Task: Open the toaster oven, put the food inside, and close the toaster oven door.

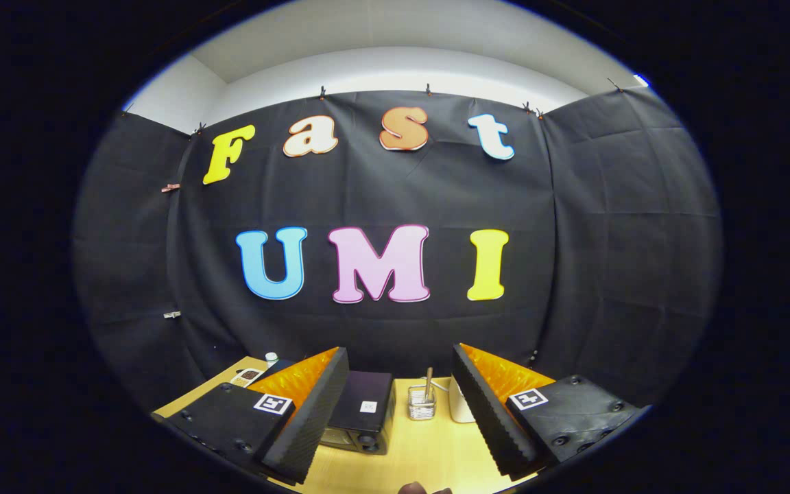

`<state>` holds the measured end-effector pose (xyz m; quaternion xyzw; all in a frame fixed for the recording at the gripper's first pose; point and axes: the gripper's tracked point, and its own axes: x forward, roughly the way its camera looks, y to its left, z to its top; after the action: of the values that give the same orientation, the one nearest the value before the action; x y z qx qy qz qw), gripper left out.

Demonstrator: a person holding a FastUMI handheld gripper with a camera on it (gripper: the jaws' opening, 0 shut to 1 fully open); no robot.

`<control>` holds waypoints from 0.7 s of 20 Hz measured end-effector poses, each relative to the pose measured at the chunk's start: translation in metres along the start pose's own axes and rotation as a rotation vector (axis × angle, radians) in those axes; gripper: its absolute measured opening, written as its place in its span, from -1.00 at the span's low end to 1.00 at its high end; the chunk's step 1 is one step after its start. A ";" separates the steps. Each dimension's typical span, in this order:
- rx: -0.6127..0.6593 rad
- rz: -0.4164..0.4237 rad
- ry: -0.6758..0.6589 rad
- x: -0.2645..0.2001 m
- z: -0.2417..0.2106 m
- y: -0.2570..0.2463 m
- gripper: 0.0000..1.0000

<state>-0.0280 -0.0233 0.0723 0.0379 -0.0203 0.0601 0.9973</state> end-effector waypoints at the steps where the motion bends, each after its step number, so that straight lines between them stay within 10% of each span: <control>1: -0.010 -0.001 -0.019 -0.004 0.008 -0.009 0.98; 14: 0.054 0.001 -0.035 -0.021 0.022 -0.051 0.96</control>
<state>-0.0438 -0.0783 0.0900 0.0657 -0.0364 0.0602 0.9954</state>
